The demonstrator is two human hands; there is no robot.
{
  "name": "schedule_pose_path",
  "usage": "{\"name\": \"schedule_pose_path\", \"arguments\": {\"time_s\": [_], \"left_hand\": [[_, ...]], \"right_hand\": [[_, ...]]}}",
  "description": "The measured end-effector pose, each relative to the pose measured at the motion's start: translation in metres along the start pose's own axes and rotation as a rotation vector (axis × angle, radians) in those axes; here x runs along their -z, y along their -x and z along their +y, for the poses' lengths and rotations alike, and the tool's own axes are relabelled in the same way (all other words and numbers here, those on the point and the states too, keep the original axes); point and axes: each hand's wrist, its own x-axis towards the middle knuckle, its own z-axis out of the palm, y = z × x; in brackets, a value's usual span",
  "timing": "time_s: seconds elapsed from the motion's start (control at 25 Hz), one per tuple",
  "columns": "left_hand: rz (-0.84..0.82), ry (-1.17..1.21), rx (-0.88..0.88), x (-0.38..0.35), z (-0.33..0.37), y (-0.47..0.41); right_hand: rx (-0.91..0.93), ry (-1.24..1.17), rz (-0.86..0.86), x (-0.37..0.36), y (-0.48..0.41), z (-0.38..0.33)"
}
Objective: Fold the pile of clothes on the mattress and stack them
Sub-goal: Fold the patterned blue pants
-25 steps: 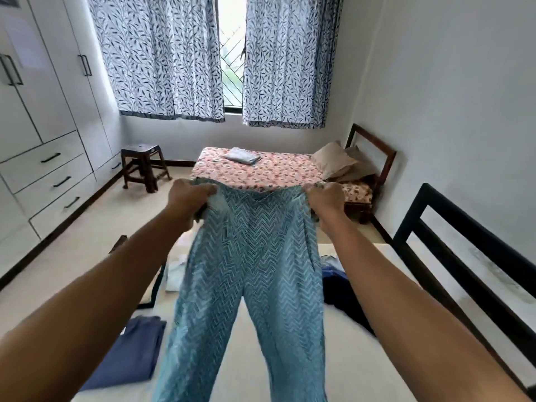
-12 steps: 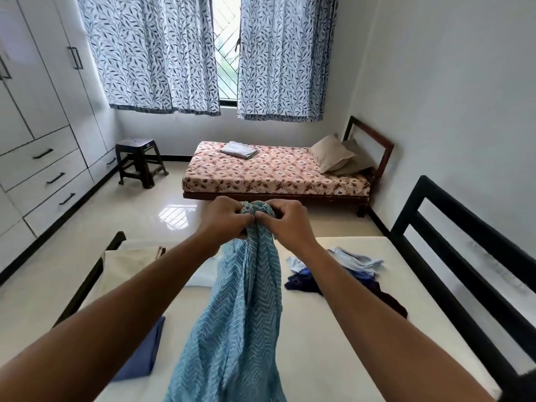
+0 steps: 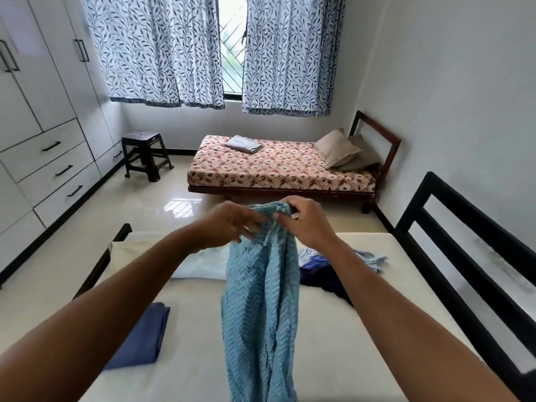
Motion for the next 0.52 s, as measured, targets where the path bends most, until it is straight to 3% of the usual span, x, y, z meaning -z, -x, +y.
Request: {"name": "schedule_pose_path", "arguments": {"time_s": [0.12, 0.2, 0.32, 0.52], "left_hand": [[0.373, 0.010, -0.092, 0.018, -0.010, 0.004], [0.443, -0.077, -0.214, 0.019, -0.013, 0.007], [0.276, -0.269, -0.323, 0.004, -0.011, 0.004], [-0.001, -0.605, -0.198, -0.006, -0.017, -0.017]], "right_hand": [[-0.077, -0.050, -0.060, 0.012, -0.004, 0.014], [-0.094, -0.087, -0.096, 0.014, -0.006, 0.018], [-0.076, -0.140, -0.128, 0.013, -0.010, 0.015], [-0.126, -0.110, -0.162, 0.019, -0.019, 0.010]]}}
